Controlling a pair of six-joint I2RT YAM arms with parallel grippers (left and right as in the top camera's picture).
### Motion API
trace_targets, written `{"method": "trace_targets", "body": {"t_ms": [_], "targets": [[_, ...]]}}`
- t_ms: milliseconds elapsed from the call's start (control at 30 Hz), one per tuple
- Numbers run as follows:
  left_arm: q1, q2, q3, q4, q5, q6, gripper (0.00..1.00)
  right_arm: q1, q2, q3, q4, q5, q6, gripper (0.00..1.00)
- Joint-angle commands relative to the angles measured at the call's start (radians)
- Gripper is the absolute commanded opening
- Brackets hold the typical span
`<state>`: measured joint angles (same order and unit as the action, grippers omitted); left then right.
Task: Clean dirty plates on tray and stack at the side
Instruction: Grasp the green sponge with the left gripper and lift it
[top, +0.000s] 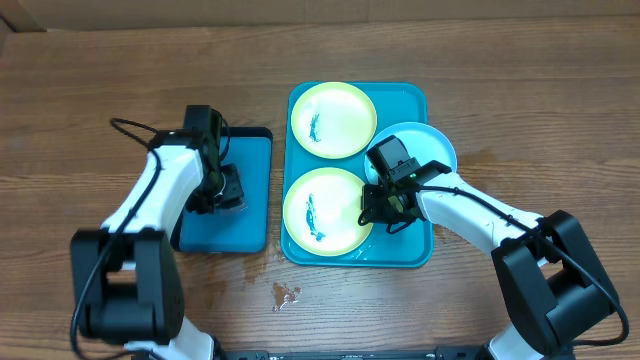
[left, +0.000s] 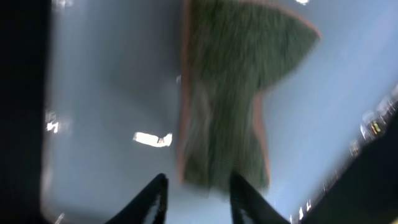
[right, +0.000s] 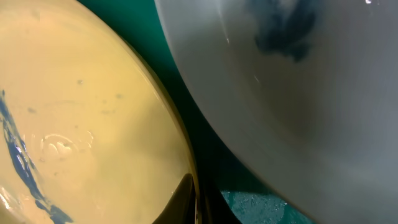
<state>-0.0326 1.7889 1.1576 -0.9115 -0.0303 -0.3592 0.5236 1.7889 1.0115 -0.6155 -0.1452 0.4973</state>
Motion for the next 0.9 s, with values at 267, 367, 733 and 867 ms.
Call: {"method": "trace_targets", "body": {"t_ms": [267, 367, 733, 867], "targets": [[-0.007, 0.16, 0.016, 0.015, 0.073, 0.016, 0.04, -0.003, 0.02, -0.011, -0.018, 0.059, -0.002, 0.04], [-0.006, 0.144, 0.071, -0.056, 0.072, 0.016, 0.04, -0.003, 0.02, -0.011, -0.018, 0.059, -0.002, 0.04], [-0.007, 0.13, 0.136, -0.074, 0.003, 0.045, 0.38, -0.003, 0.02, -0.011, -0.018, 0.059, -0.002, 0.04], [-0.007, 0.136, 0.08, 0.019, -0.001, 0.044, 0.35, -0.003, 0.02, -0.011, -0.018, 0.059, -0.002, 0.04]]}}
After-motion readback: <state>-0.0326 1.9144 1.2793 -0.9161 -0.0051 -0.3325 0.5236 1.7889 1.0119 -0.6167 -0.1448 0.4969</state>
